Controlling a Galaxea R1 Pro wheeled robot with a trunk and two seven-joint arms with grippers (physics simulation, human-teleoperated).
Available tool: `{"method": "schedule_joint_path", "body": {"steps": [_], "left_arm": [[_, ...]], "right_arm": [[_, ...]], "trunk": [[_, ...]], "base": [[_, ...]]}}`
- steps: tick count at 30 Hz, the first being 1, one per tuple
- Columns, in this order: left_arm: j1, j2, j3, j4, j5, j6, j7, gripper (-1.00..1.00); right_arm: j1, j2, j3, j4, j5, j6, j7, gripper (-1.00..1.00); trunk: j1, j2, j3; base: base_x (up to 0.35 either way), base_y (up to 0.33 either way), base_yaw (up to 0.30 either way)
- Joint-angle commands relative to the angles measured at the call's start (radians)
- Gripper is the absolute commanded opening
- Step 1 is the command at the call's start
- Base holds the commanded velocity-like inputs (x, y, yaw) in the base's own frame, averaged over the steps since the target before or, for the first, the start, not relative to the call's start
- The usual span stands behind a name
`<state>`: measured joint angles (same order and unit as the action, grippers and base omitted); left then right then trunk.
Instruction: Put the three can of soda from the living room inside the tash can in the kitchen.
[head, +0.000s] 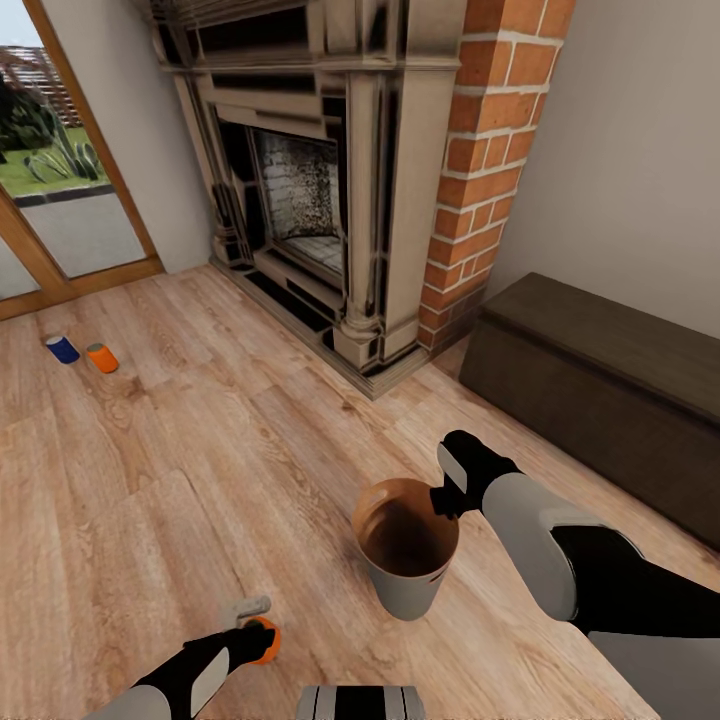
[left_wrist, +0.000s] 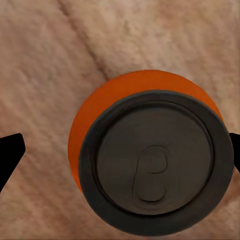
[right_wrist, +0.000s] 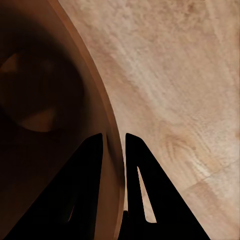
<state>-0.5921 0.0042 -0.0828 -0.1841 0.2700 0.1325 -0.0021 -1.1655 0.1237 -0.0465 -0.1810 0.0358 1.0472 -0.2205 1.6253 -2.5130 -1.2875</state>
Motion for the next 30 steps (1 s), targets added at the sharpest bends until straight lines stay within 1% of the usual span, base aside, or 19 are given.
{"method": "schedule_joint_path", "body": {"steps": [1, 23, 24, 26, 27, 30], "left_arm": [[0.000, 0.000, 0.000, 0.000, 0.000, 0.000, 0.000, 1.00], [0.000, 0.000, 0.000, 0.000, 0.000, -0.002, 0.000, 1.00], [0.000, 0.000, 0.001, 0.000, 0.000, -0.007, 0.000, -1.00], [0.000, 0.000, 0.001, 0.000, 0.000, -0.030, 0.000, -1.00], [0.000, 0.001, 0.001, 0.001, -0.001, -0.051, -0.001, -1.00], [0.000, 0.002, 0.001, 0.001, -0.001, -0.066, -0.004, -1.00]], "right_arm": [[0.000, 0.000, -0.007, 0.000, -0.019, 0.000, 0.003, -1.00], [0.000, 0.001, -0.007, 0.000, -0.018, 0.000, 0.003, -1.00], [0.000, 0.001, -0.007, 0.000, -0.018, 0.000, 0.004, -1.00], [0.000, 0.001, -0.007, 0.000, -0.018, 0.000, 0.003, -1.00], [0.000, 0.001, -0.007, 0.000, -0.018, 0.000, 0.003, -1.00], [0.000, 0.001, -0.007, 0.000, -0.018, 0.000, 0.003, -1.00]], "trunk": [[0.000, 0.000, 0.000], [0.000, 0.000, 0.000], [0.000, 0.000, 0.000], [0.000, 0.000, 0.000], [0.000, 0.000, 0.000], [0.000, 0.000, 0.000]], "base": [[0.000, 0.000, 0.000], [0.000, 0.000, 0.000], [0.000, 0.000, 0.000], [0.000, 0.000, 0.000], [0.000, 0.000, 0.000], [0.000, 0.000, 0.000]]}}
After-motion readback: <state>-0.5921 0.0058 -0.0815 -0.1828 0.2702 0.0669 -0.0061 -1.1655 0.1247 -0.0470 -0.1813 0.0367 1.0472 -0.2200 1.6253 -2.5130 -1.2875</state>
